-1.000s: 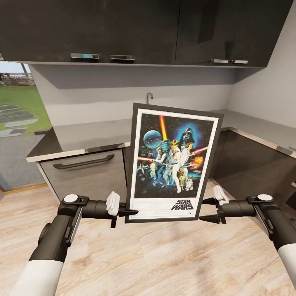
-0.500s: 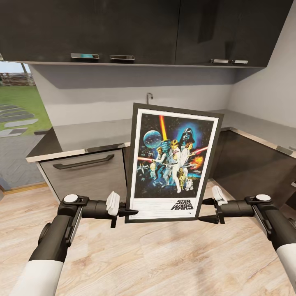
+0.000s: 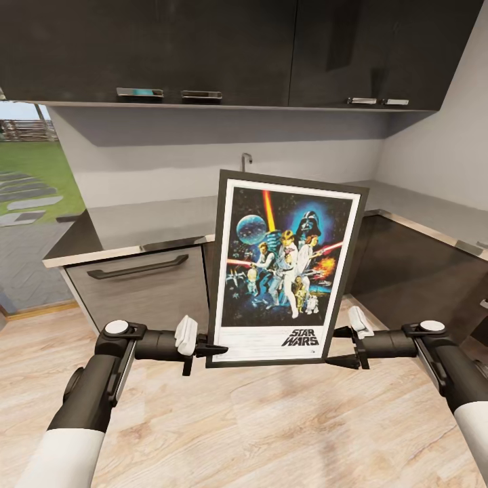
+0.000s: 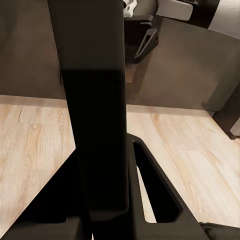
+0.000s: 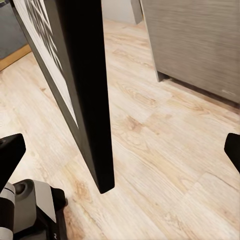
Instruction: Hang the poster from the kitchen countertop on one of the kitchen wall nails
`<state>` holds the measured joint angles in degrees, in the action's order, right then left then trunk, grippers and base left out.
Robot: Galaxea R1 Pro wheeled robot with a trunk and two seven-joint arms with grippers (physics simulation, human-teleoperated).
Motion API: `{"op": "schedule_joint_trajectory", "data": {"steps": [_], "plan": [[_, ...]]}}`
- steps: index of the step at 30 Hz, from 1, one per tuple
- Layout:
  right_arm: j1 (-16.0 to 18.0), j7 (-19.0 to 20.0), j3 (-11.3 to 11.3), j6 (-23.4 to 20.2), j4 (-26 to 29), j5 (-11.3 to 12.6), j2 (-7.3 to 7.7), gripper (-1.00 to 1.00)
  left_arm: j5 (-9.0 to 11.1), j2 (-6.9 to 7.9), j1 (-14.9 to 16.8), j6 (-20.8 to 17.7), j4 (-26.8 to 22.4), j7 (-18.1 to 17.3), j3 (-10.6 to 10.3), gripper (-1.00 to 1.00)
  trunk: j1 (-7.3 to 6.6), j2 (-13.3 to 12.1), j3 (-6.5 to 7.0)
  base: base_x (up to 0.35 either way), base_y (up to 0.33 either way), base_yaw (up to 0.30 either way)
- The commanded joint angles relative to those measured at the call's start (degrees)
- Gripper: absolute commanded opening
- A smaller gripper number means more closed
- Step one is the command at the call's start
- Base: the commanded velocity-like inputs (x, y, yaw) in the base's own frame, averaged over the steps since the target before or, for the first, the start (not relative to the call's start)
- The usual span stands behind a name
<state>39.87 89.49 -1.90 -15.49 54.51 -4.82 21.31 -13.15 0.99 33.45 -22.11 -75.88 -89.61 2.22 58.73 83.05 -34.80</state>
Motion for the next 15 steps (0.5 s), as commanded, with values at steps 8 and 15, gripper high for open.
{"op": "schedule_joint_trajectory", "data": {"steps": [8,15], "plan": [[0.0,0.3,-0.1,-0.6,0.1,-0.4,-0.04,1.0,-0.4,-0.02,0.0,-0.5,-0.1,-0.4,0.1,-1.0,0.0,0.0,-0.06,0.0,0.0,0.0],[0.0,0.3,-0.1,-0.6,0.1,-0.4,-0.04,1.0,-0.4,-0.02,0.0,-0.5,-0.1,-0.4,0.1,-1.0,0.0,0.0,-0.06,0.0,0.0,0.0]]}}
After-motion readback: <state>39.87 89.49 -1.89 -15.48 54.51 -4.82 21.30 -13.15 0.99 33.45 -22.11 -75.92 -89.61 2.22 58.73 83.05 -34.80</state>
